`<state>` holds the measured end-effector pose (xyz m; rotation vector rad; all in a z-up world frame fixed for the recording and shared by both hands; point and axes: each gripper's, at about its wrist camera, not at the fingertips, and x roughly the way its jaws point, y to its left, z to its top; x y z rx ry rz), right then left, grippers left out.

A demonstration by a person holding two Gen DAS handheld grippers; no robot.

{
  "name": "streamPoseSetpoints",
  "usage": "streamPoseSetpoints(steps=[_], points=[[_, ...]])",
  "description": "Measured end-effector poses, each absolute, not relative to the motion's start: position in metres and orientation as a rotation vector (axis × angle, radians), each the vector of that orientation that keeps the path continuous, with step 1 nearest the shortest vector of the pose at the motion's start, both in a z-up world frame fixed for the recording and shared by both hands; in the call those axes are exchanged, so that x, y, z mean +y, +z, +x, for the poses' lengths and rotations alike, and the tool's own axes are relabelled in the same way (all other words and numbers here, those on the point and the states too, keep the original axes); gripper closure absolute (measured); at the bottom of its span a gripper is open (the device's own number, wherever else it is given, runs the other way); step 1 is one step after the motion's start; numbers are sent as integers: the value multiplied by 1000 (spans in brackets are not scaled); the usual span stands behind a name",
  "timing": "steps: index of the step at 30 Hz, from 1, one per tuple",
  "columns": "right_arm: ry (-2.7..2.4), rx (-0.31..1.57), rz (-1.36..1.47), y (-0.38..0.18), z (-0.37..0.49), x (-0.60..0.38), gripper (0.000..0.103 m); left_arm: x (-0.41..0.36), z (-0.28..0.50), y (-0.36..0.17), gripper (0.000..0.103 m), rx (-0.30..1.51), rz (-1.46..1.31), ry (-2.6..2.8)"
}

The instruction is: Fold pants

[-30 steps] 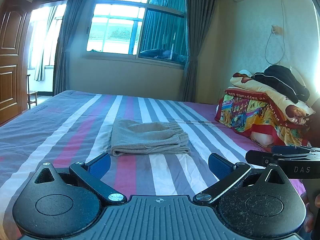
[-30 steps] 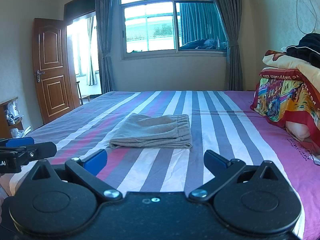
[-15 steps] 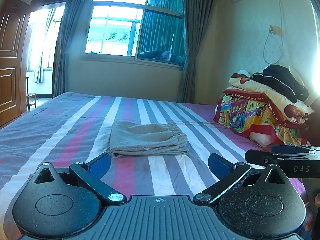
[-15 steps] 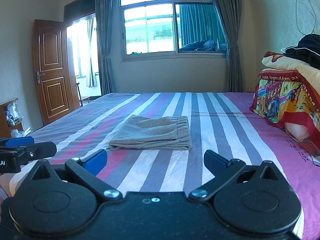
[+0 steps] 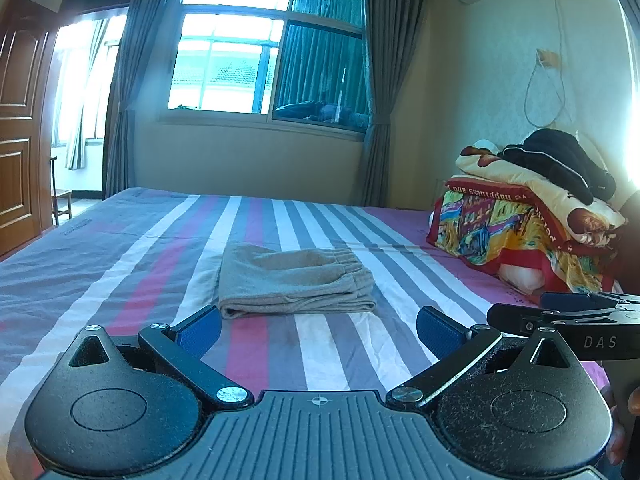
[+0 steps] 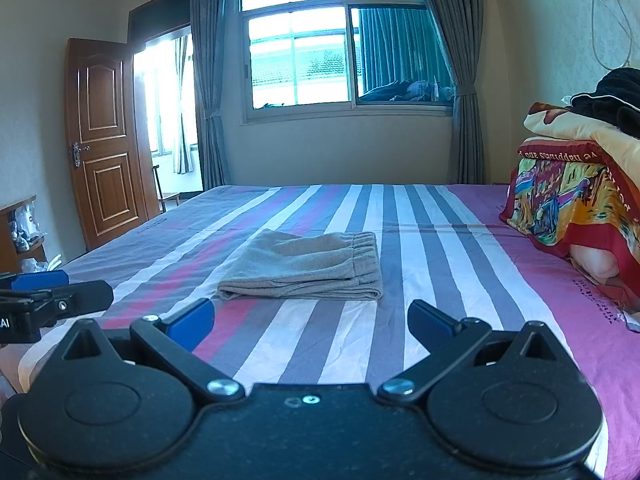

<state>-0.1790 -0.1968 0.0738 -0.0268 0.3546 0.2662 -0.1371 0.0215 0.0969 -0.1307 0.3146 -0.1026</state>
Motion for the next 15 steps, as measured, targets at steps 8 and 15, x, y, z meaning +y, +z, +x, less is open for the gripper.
streamPoseSetpoints(steps=[8,15], points=[[263,354,-26,74,-178,-199,0,22,-139,98,1,298,-128,-119],[261,334,-32,79,-174,-193,0,22,-142,99,1,268,-146,-106]])
